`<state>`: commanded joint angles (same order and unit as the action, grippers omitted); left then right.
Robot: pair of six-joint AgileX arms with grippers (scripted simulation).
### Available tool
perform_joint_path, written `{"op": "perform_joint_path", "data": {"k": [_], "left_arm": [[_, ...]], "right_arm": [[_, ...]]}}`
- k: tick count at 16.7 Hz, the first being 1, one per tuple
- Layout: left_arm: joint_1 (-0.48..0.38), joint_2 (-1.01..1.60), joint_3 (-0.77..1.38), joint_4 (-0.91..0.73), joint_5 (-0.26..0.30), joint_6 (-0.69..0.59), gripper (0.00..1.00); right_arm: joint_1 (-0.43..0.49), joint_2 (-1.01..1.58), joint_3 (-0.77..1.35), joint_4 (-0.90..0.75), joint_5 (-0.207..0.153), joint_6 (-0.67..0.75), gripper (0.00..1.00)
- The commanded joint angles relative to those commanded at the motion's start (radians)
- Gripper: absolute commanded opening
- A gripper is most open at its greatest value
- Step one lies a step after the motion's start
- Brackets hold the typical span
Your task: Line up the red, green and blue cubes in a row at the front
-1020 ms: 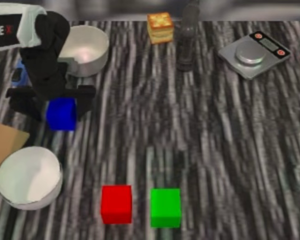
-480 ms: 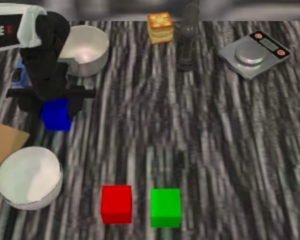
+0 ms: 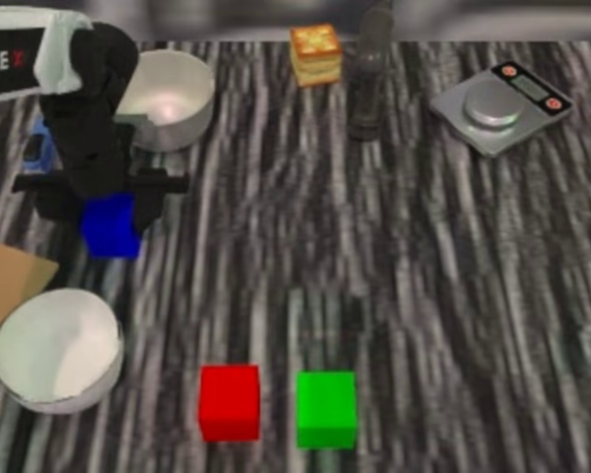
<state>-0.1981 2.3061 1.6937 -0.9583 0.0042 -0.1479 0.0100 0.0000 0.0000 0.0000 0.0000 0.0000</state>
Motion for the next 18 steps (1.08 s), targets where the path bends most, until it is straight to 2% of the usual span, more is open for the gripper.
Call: {"op": "perform_joint_path", "data": {"k": [4, 10, 16, 18], "left_arm": [[0.002, -0.005, 0.017, -0.017, 0.0, 0.001, 0.0], [0.019, -0.066, 0.15, -0.22, -0.001, -0.001, 0.0], [0.012, -0.071, 0.161, -0.234, -0.001, -0.001, 0.0], [-0.022, -0.063, 0.174, -0.242, -0.001, -0.036, 0.0]], "right_arm": [[0.0, 0.0, 0.0, 0.0, 0.0, 0.0, 1.0], [0.0, 0.0, 0.0, 0.0, 0.0, 0.0, 1.0], [0.0, 0.0, 0.0, 0.0, 0.0, 0.0, 1.0], [0.0, 0.0, 0.0, 0.0, 0.0, 0.0, 1.0]]}}
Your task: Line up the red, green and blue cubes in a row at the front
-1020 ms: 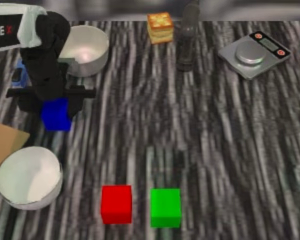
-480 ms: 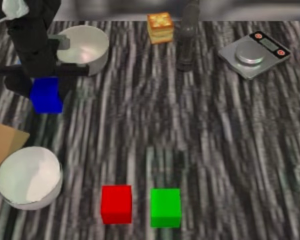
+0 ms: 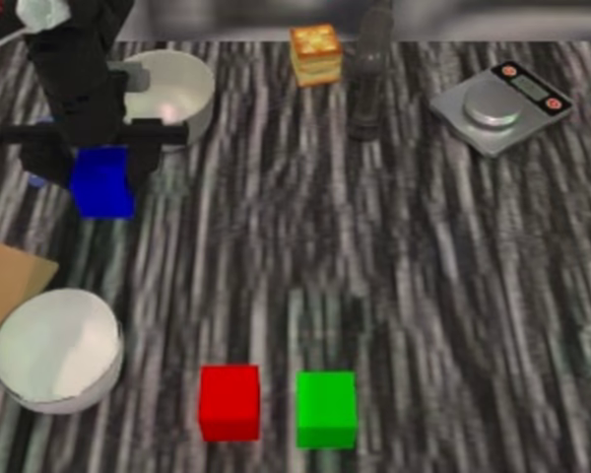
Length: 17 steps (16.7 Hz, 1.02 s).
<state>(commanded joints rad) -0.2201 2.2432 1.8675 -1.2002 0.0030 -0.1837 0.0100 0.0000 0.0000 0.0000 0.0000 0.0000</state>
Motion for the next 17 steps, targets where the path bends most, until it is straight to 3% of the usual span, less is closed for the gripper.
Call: {"op": "perform_joint_path", "data": {"k": [4, 10, 12, 14, 17], "left_arm": [[-0.19, 0.019, 0.04, -0.029, -0.001, -0.194, 0.0], [-0.629, 0.029, 0.083, -0.078, 0.002, -0.652, 0.0], [-0.736, 0.021, 0.091, -0.085, 0.001, -0.759, 0.0], [-0.801, 0.009, 0.093, -0.086, -0.001, -0.825, 0.0], [-0.824, 0.003, 0.092, -0.085, -0.001, -0.847, 0.0]], "right_arm": [[0.0, 0.0, 0.0, 0.0, 0.0, 0.0, 1.0], [0.0, 0.0, 0.0, 0.0, 0.0, 0.0, 1.0], [0.0, 0.0, 0.0, 0.0, 0.0, 0.0, 1.0], [0.0, 0.0, 0.0, 0.0, 0.0, 0.0, 1.0], [0.0, 0.0, 0.0, 0.0, 0.0, 0.0, 1.0]]}}
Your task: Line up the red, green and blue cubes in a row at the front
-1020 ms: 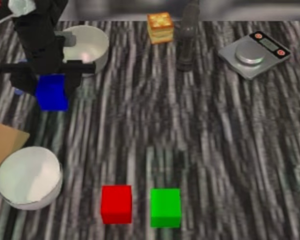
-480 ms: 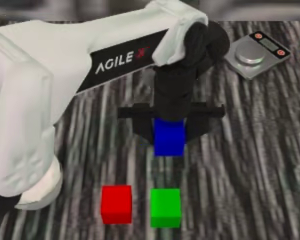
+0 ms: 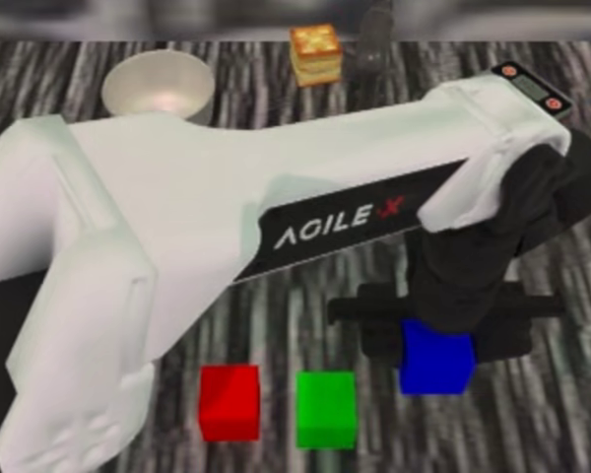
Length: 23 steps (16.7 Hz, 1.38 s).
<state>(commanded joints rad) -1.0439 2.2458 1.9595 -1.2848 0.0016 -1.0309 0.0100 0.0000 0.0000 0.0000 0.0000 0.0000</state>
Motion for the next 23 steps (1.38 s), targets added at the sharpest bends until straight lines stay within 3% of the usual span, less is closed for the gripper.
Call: {"op": "perform_joint_path", "data": {"k": [5, 11, 16, 23], "left_arm": [[0.003, 0.005, -0.018, 0.018, 0.0, 0.004, 0.0], [0.001, 0.042, -0.181, 0.227, 0.001, 0.001, 0.0], [0.0, 0.048, -0.201, 0.249, 0.0, 0.0, 0.0], [0.0, 0.048, -0.201, 0.249, 0.0, 0.0, 0.53]], "right_arm": [[0.0, 0.0, 0.0, 0.0, 0.0, 0.0, 1.0], [0.0, 0.0, 0.0, 0.0, 0.0, 0.0, 1.0], [0.0, 0.0, 0.0, 0.0, 0.0, 0.0, 1.0], [0.0, 0.0, 0.0, 0.0, 0.0, 0.0, 1.0]]}}
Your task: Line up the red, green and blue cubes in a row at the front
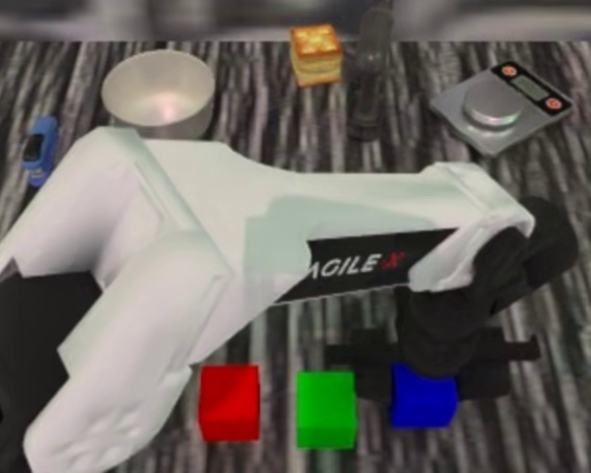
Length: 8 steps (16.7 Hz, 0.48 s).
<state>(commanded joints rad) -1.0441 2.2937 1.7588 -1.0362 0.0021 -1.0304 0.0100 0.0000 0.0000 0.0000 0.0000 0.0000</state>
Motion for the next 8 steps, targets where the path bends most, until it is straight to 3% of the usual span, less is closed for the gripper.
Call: {"op": "perform_joint_path", "data": {"k": [6, 8], "left_arm": [[0.0, 0.0, 0.0, 0.0, 0.0, 0.0, 0.98], [0.0, 0.0, 0.0, 0.0, 0.0, 0.0, 1.0]], "right_arm": [[0.0, 0.0, 0.0, 0.0, 0.0, 0.0, 1.0], [0.0, 0.0, 0.0, 0.0, 0.0, 0.0, 1.0]]}}
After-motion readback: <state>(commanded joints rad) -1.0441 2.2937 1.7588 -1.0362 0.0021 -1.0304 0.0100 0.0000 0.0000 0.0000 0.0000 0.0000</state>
